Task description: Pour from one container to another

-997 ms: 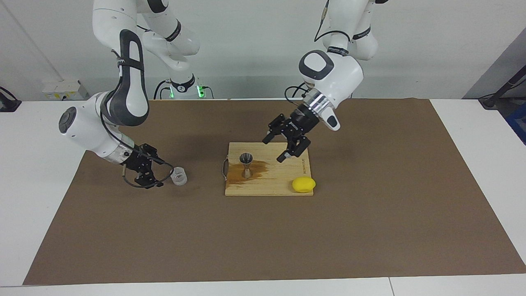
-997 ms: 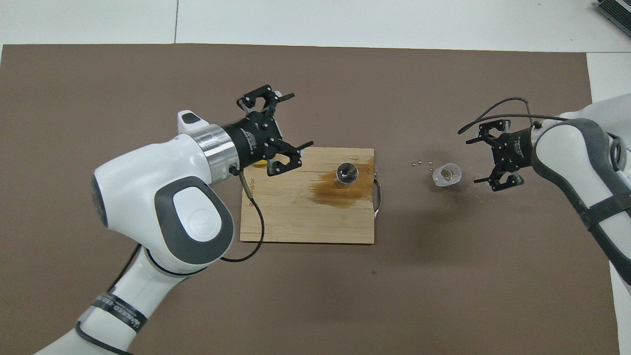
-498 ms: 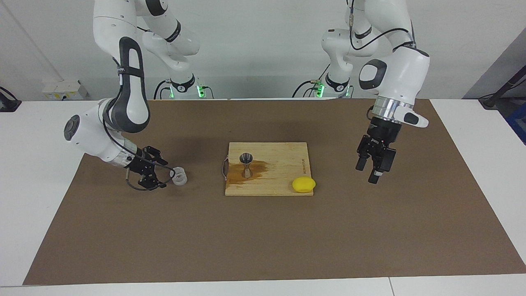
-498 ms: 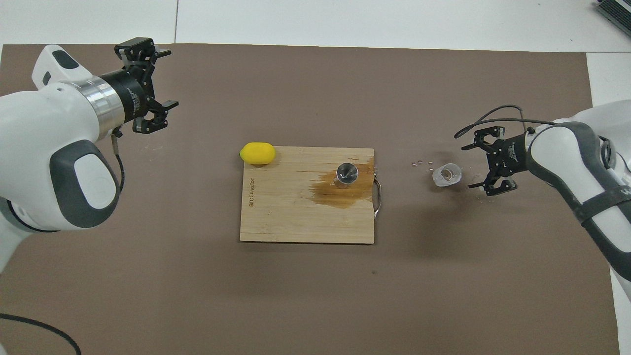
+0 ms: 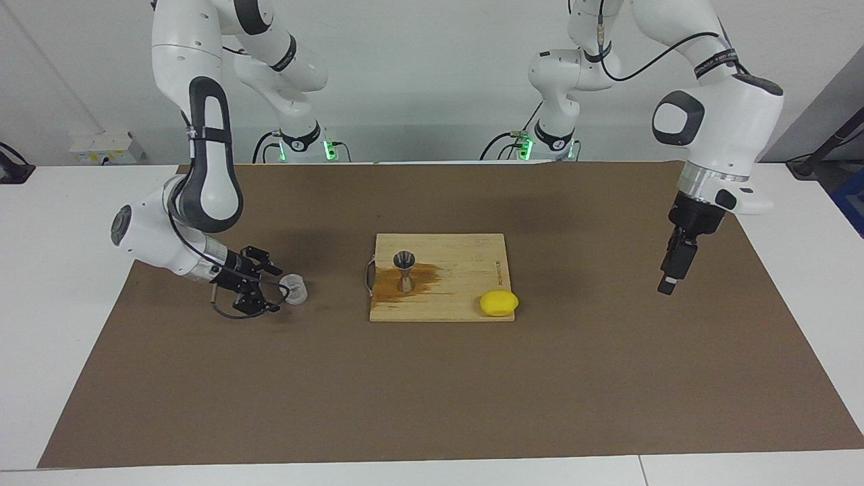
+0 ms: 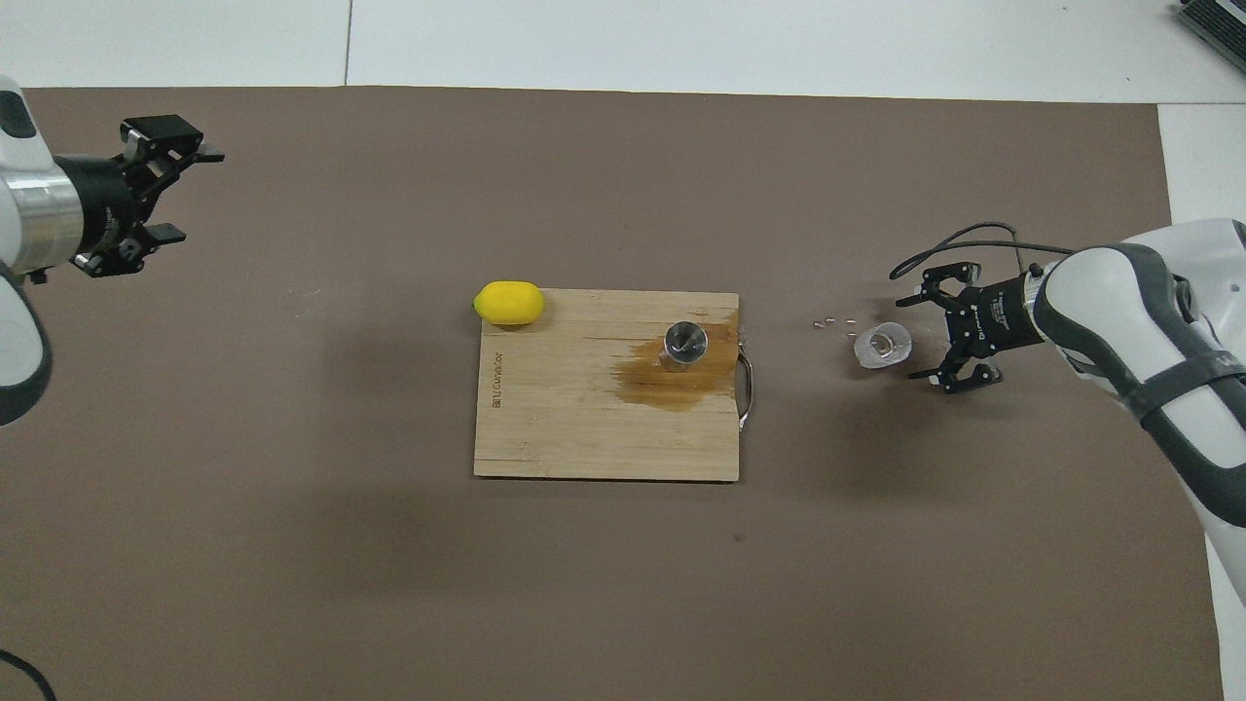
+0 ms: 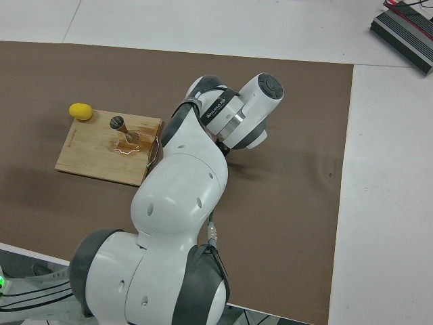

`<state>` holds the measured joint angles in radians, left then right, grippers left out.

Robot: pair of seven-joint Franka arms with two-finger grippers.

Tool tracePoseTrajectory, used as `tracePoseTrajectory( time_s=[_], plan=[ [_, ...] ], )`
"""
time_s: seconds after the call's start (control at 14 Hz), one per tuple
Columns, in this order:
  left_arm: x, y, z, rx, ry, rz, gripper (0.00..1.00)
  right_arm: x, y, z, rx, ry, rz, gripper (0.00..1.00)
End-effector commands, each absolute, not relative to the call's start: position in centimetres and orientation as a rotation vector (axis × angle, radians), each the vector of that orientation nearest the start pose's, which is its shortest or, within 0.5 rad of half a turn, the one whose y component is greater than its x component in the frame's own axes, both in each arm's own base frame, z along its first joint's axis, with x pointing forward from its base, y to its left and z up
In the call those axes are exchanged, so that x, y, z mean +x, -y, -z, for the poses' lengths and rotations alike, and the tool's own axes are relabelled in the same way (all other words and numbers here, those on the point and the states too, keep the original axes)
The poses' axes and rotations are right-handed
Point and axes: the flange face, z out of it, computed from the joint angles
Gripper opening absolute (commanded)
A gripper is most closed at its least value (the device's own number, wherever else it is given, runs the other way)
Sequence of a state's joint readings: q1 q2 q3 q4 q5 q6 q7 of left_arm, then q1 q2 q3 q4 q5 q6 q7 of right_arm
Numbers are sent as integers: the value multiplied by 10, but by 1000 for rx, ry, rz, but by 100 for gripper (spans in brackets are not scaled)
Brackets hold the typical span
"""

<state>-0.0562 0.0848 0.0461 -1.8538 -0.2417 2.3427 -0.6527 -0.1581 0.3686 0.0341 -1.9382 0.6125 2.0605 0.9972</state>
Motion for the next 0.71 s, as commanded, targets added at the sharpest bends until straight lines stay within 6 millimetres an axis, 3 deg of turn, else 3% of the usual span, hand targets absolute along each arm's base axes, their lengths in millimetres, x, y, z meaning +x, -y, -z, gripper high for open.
tracePoseTrajectory(
  time_s=[0.0, 0.07, 0.21, 0.36, 0.5, 0.64],
  plan=[
    [605, -18, -530, -3234, 856, 439, 100, 585, 38, -271, -1987, -1806, -624, 100],
    [597, -21, -531, -3250, 660, 368, 100, 582, 37, -268, -1970, -1810, -635, 100],
    [582, -21, -552, -3200, 346, 242, 100, 579, 34, -267, -1945, -1815, -641, 100],
    [567, -4, -568, -3175, 56, 103, 100, 576, 23, -263, -1930, -1811, -656, 100],
    [554, 22, -592, -3159, -58, 7, 100, 576, 24, -263, -1940, -1789, -649, 98],
    [539, 32, -608, -3135, -132, -79, 100, 576, 25, -263, -1900, -1798, -656, 66]
  ],
)
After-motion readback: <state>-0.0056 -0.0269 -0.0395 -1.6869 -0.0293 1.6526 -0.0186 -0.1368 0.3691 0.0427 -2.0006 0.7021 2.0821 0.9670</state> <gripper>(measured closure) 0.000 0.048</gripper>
